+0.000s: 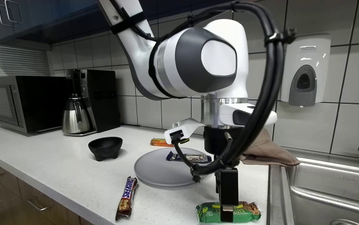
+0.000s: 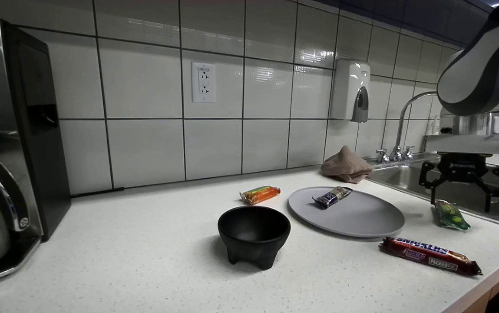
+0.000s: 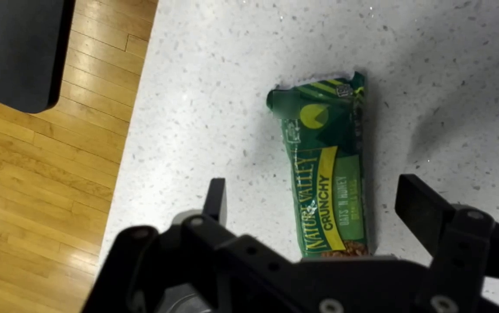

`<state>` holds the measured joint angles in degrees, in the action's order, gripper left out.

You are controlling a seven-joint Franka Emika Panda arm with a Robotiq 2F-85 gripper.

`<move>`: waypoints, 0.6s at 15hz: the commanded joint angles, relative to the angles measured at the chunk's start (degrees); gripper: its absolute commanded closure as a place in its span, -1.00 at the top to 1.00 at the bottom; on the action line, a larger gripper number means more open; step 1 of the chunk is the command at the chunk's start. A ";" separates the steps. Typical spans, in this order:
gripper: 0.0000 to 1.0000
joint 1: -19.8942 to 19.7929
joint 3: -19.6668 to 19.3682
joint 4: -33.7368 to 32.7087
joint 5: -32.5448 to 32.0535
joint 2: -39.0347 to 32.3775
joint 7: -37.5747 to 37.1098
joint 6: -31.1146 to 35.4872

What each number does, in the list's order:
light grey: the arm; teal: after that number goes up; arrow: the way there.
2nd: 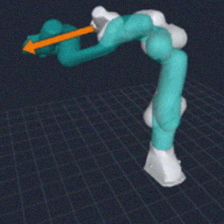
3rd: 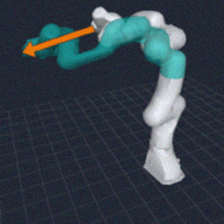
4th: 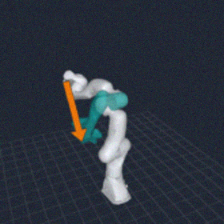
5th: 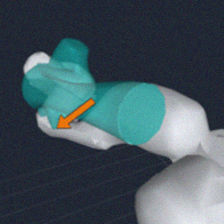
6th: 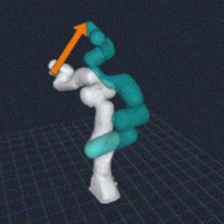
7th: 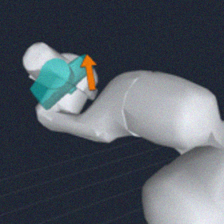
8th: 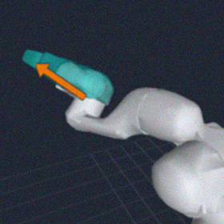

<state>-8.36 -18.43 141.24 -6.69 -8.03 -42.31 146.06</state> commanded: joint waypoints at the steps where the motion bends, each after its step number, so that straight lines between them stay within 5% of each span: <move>1: 1.00 -0.46 0.61 -0.23 -0.32 -0.34 -0.44 0.01; 9: 1.00 -0.13 1.05 -0.07 1.33 -1.84 -0.14 3.87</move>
<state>-8.20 -18.24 141.24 -6.65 -9.42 -42.38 147.71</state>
